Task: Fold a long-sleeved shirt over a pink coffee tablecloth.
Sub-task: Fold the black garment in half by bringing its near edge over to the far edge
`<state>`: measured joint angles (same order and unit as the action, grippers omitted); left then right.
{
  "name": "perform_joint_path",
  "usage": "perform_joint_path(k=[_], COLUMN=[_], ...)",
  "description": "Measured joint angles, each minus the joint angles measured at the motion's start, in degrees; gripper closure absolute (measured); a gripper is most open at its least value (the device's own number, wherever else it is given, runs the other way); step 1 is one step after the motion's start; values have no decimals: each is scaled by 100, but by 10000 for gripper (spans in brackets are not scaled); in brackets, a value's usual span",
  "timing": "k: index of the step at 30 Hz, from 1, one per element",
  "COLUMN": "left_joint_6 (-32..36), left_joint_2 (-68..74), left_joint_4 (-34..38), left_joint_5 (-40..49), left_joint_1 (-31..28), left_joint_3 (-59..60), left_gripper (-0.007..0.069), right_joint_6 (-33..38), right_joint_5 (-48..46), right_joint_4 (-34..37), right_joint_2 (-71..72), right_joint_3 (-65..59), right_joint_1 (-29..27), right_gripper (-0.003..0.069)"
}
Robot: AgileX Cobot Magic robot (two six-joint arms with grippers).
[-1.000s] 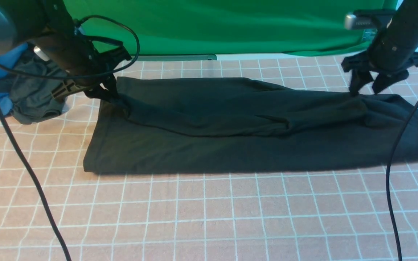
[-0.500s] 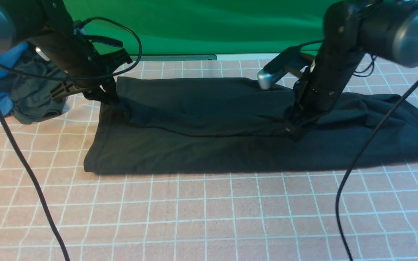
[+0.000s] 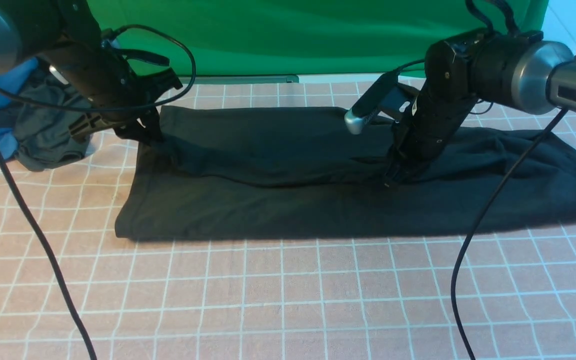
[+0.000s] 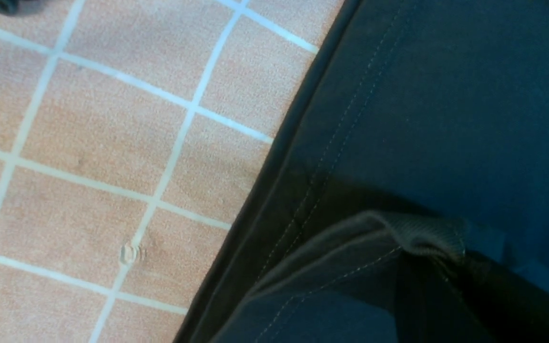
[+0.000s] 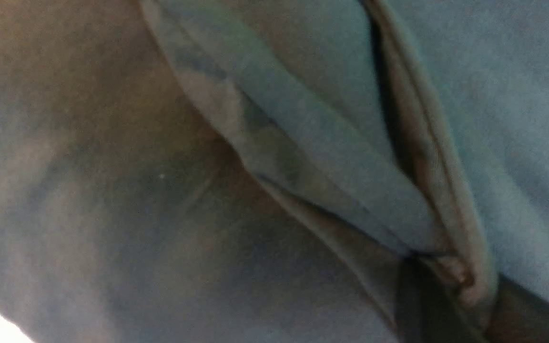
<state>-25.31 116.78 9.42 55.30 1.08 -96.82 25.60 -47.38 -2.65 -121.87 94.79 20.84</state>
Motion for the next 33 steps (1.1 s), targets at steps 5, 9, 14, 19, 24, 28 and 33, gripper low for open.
perform_joint_path(k=[5, 9, 14, 19, 24, 28, 33], left_joint_6=[-215, -370, -487, -596, -735, -840, -809], left_joint_2=[0, 0, 0, 59, 239, 347, 390], left_joint_4=[0, 0, 4, 18, 9, -64, -117], left_joint_5=[9, -135, -171, -310, -594, -809, -1130], left_joint_1=[-4, -4, -4, -4, -4, -4, -4], left_joint_3=[0, -93, -363, -629, -631, -631, -631], left_gripper=[581, 581, 581, 581, 581, 580, 577], right_joint_6=[0, -6, -71, -286, -305, -298, -298], right_joint_5=[165, 341, 437, 748, 1218, 1562, 1926], right_joint_4=[-11, -6, 1, 152, 265, 265, 265], right_joint_2=[45, 114, 140, 139, 55, -157, -401], right_joint_3=[0, 189, 502, 694, 710, 714, 714], right_joint_1=[-6, -98, -272, -508, -559, -559, -559], right_gripper=[582, 582, 582, 582, 582, 582, 582])
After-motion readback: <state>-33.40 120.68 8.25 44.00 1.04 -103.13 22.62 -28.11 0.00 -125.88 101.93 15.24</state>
